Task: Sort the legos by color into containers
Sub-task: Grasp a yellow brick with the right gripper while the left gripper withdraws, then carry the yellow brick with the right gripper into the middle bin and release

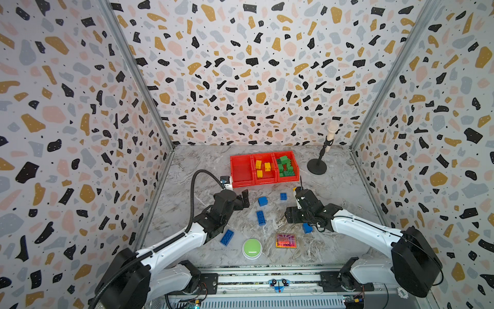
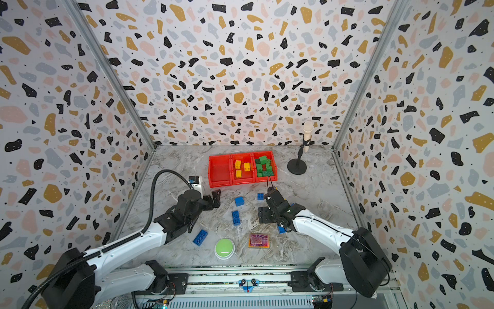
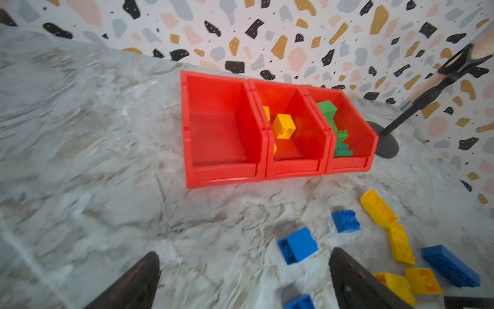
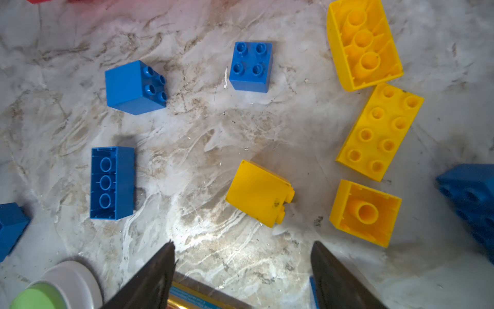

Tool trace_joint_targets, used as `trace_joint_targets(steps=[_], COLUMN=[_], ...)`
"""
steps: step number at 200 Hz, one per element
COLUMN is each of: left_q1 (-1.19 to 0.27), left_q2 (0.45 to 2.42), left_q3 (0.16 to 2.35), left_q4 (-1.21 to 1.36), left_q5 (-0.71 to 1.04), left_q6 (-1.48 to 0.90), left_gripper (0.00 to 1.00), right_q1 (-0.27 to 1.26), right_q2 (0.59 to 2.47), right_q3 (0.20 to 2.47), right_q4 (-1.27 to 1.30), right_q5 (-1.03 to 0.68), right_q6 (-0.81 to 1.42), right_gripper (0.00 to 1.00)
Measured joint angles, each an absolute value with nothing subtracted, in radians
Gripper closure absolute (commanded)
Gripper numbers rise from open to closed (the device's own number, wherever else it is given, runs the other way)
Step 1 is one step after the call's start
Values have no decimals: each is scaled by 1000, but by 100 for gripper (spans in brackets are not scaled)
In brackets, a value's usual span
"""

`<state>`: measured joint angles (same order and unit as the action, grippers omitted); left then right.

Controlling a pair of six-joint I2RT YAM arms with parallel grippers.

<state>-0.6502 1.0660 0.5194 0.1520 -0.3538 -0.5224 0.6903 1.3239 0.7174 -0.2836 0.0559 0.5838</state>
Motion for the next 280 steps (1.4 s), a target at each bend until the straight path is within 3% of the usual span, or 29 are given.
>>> trace_joint_targets(steps=[46,124,160,225,280], left_q1=[-650,-650,-650,-650,-650], left_q2=[850,762,726,694,696], left_q3=[393,365,358,349,349], left_q4=[112,45,24,-9,-22], left_q5=[-414,-459,-484,-513,-510], left_q6=[-563,-577,-580,-581,-581], left_gripper=[0,0,0,0,0], right_q1=[704,704,704,705,698], right_q2=[1427,1528,1609,1658,1657], right_q3=[722,802,868,905,1044], right_q4=[-276,-241,-236,-248,-326], right_q5=[90,131,139,144,147], right_q6=[614,626,619,608,548], right_gripper=[27,31,49,63,62])
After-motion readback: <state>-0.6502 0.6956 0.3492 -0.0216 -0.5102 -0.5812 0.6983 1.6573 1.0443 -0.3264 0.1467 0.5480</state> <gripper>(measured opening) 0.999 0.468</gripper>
